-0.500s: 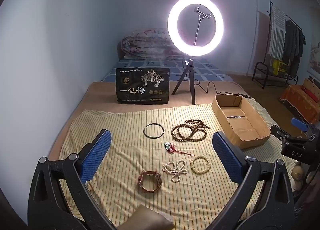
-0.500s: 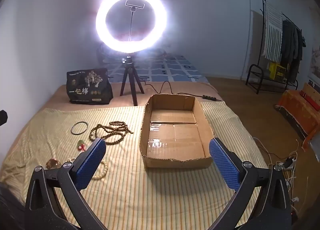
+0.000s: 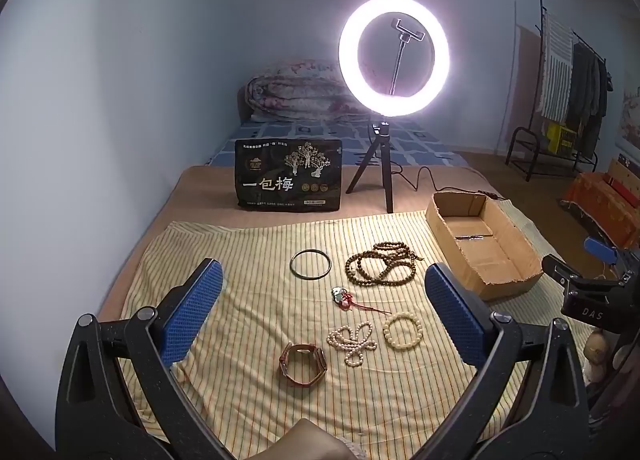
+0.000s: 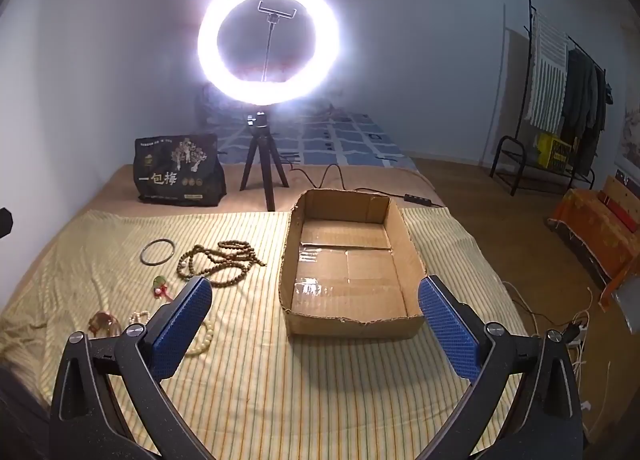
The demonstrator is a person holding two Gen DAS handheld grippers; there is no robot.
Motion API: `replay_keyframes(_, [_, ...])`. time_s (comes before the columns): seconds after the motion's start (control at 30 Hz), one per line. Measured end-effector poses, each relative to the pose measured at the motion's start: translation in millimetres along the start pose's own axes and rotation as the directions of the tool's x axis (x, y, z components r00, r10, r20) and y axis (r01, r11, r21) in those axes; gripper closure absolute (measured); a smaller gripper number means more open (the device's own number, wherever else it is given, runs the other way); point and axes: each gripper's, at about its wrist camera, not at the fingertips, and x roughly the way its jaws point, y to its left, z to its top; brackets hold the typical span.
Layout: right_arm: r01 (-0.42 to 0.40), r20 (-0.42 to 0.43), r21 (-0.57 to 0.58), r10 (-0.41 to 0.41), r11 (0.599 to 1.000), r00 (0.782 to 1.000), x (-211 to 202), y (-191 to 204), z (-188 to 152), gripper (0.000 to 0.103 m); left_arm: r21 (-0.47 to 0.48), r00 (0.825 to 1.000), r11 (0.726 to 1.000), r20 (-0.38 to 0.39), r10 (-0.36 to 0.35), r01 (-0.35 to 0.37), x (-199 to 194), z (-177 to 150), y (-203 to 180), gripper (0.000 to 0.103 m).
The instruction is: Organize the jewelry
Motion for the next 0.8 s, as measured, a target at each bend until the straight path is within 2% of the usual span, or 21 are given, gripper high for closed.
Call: replay_keyframes(0.8, [-0.001, 0.001, 0.001, 0.001, 1.000, 1.000, 1.0, 0.3, -1.0, 0.001, -0.003, 1.000, 1.000, 0.001, 0.001, -0.001, -2.5, 5.6, 1.3, 0.000])
